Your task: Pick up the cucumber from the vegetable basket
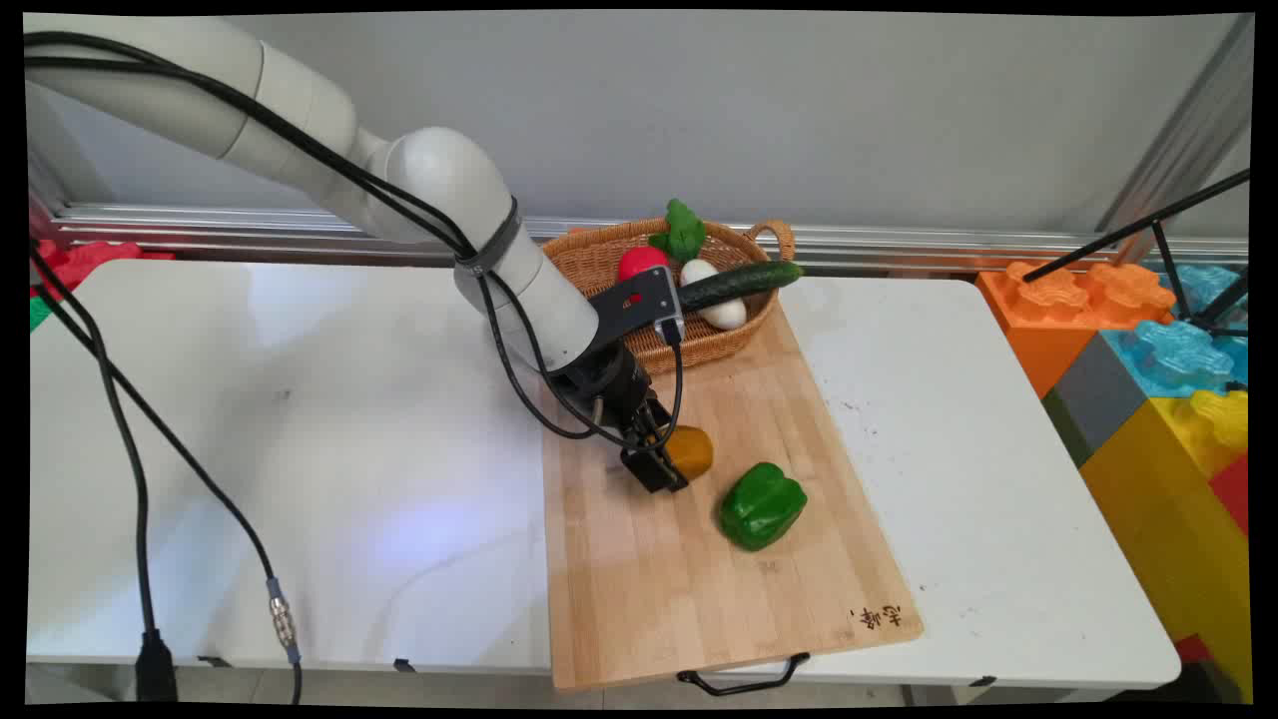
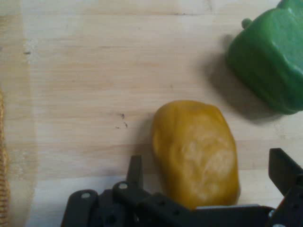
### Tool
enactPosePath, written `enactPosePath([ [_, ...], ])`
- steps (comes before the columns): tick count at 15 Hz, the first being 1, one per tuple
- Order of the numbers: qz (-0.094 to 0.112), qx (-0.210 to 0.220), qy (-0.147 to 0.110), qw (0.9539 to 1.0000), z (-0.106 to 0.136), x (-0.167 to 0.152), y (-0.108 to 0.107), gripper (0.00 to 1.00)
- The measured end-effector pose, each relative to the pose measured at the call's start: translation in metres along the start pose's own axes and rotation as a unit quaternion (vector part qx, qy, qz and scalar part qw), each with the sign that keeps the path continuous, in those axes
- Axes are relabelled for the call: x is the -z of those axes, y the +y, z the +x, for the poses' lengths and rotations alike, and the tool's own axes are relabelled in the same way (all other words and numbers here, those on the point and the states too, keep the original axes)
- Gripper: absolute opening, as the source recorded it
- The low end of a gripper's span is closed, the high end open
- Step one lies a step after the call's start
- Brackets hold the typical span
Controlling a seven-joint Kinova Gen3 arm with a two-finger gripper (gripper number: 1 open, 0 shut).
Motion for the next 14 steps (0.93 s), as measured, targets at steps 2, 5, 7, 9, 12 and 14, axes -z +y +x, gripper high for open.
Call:
enactPosePath([
  [2,0.005,-0.008,0.001,1.0,0.001,0.003,-0.002,1.0],
  [5,0.021,-0.016,0.005,0.9996,0.008,0.015,-0.009,1.0],
  [7,0.031,-0.015,0.014,0.9993,0.016,0.028,-0.015,1.0],
  [9,0.039,-0.017,0.027,0.9987,0.024,0.041,-0.024,1.0],
  [12,0.06,-0.03,0.041,0.9969,0.035,0.059,-0.046,1.0],
  [14,0.076,-0.037,0.043,0.9955,0.04,0.069,-0.064,1.0],
])
